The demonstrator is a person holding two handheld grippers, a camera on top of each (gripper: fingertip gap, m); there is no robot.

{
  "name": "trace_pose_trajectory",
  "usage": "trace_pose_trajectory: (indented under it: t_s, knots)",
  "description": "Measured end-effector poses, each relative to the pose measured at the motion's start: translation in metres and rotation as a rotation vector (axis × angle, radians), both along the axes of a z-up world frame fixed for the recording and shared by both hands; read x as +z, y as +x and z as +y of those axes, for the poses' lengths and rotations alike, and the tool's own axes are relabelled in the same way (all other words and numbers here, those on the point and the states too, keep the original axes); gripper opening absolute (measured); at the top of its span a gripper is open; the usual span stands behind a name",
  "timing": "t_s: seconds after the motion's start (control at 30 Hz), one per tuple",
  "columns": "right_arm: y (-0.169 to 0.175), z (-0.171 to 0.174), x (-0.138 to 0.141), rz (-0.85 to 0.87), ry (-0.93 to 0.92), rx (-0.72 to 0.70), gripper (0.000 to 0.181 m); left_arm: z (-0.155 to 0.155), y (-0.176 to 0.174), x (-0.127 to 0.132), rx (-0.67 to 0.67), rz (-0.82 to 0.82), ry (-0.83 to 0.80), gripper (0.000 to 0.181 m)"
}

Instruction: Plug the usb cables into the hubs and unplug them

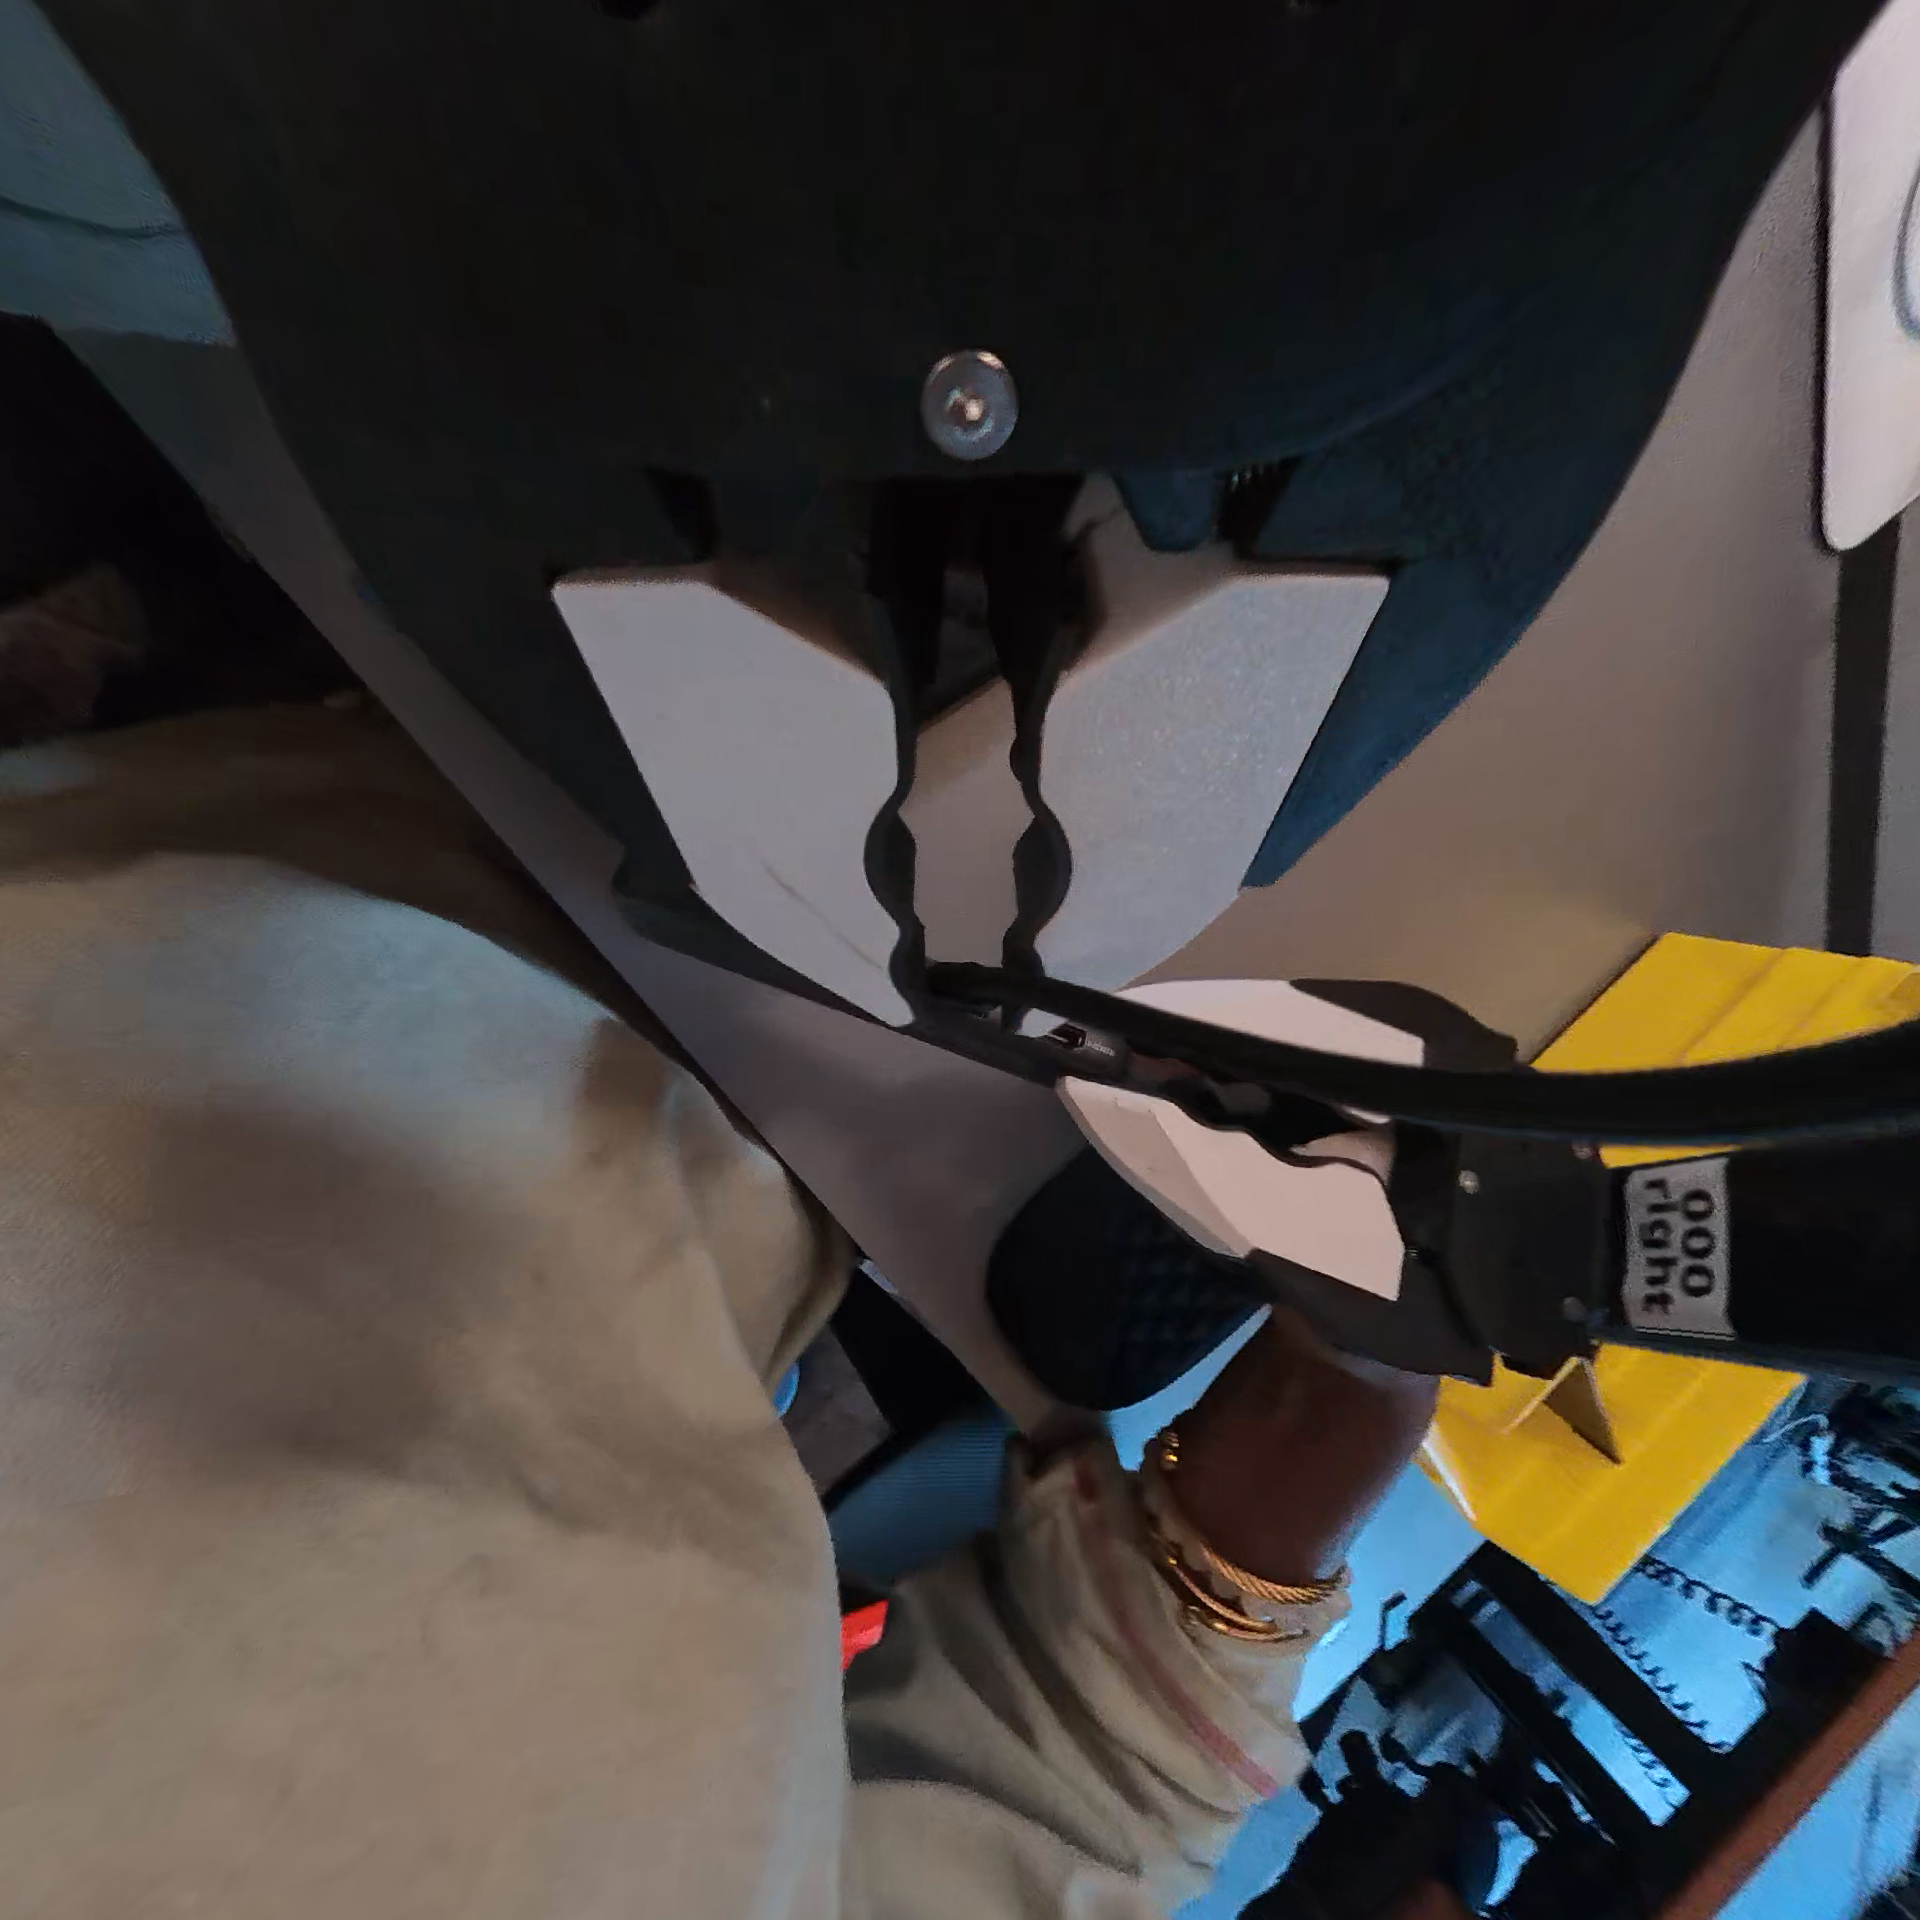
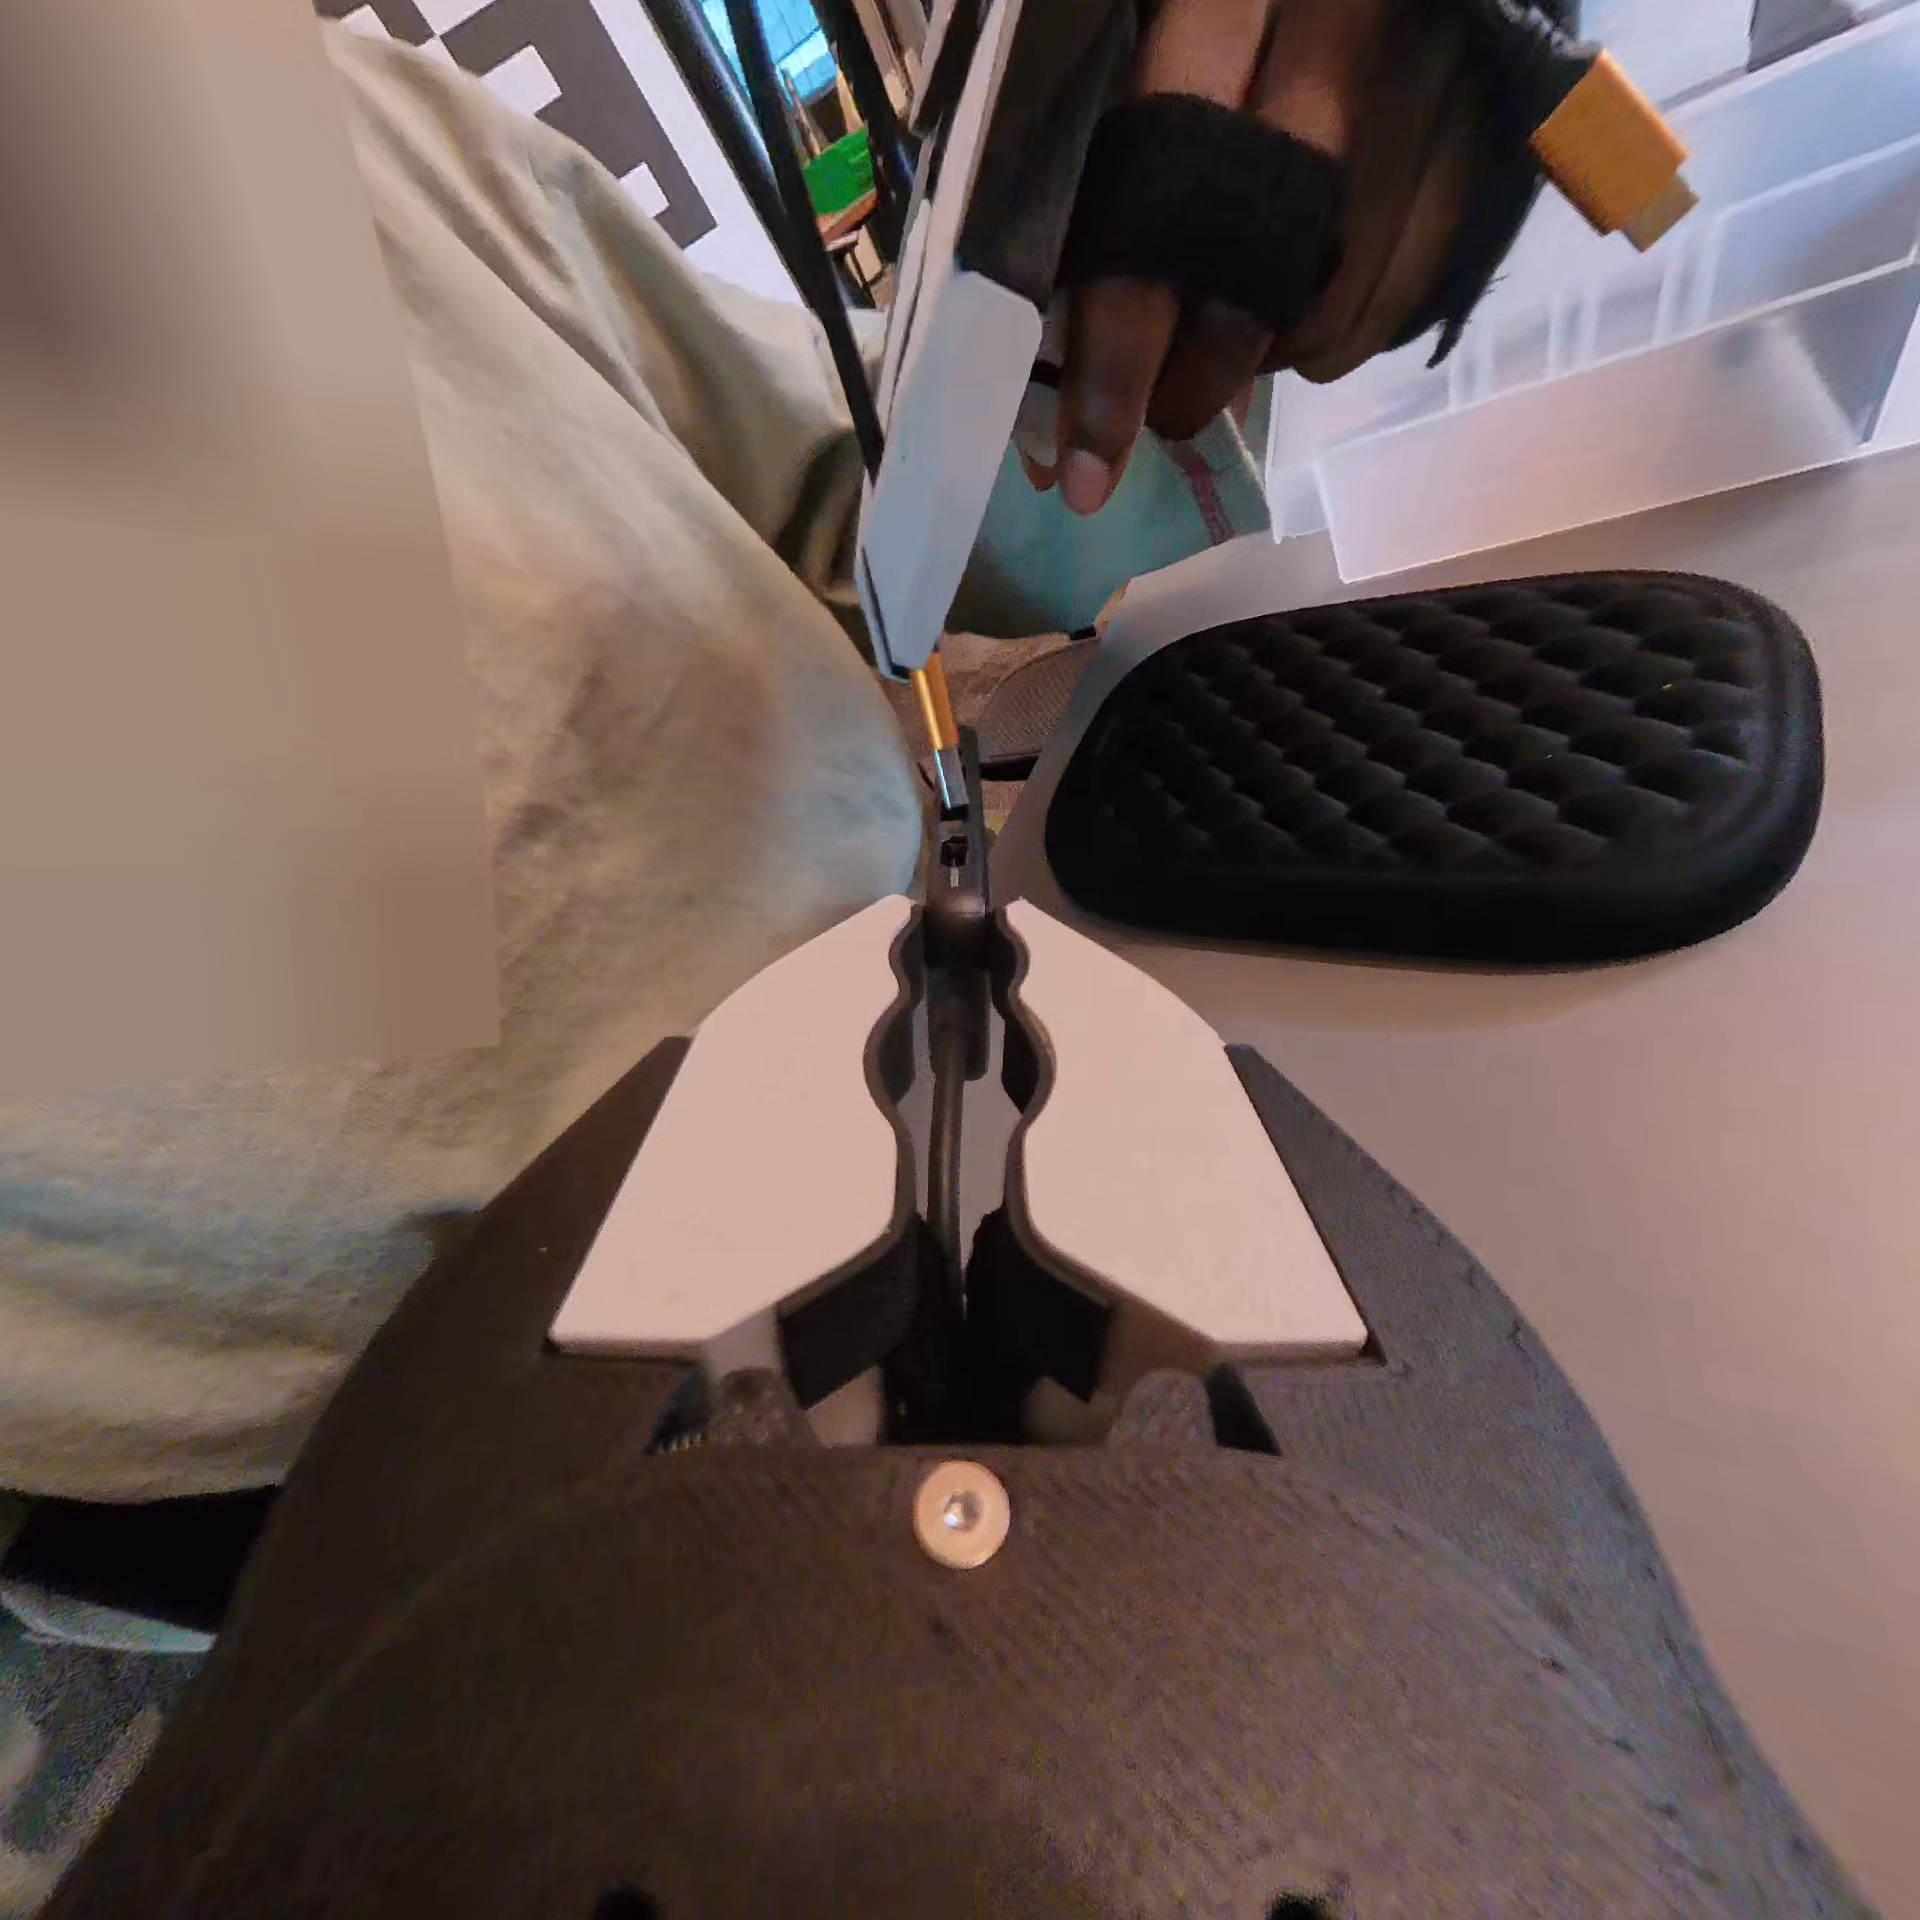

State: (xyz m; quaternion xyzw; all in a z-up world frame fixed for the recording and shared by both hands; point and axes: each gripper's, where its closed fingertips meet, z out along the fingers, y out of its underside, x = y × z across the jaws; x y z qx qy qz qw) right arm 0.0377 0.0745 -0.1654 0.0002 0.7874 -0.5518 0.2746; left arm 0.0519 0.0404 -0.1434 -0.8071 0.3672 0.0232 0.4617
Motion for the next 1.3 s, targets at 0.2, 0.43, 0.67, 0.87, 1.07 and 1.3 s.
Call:
trace_pose_trajectory:
  t_s: [0.2,0.43,0.67,0.87,1.07,1.3]
  knots:
    - [0.008,0.002,-0.007,0.067,0.046,0.021,0.011,0.005,0.009,-0.012,-0.064,-0.051,-0.065,0.014]
    - [0.011,0.006,-0.005,0.121,0.024,0.007,0.011,0.011,0.011,-0.011,-0.055,-0.089,-0.009,0.014]
    - [0.01,0.008,-0.005,0.192,0.033,-0.024,0.011,0.019,0.023,-0.018,-0.089,-0.07,-0.037,0.013]
    - [0.011,0.014,-0.004,0.23,0.028,-0.047,0.011,0.023,0.023,-0.019,-0.064,-0.082,0.019,0.013]
    - [0.019,0.017,-0.004,0.347,-0.02,0.007,0.011,0.025,0.031,-0.018,-0.092,-0.196,0.065,0.012]
    - [0.026,0.019,-0.003,0.413,-0.044,0.036,0.011,0.027,0.035,-0.017,-0.112,-0.267,0.087,0.011]
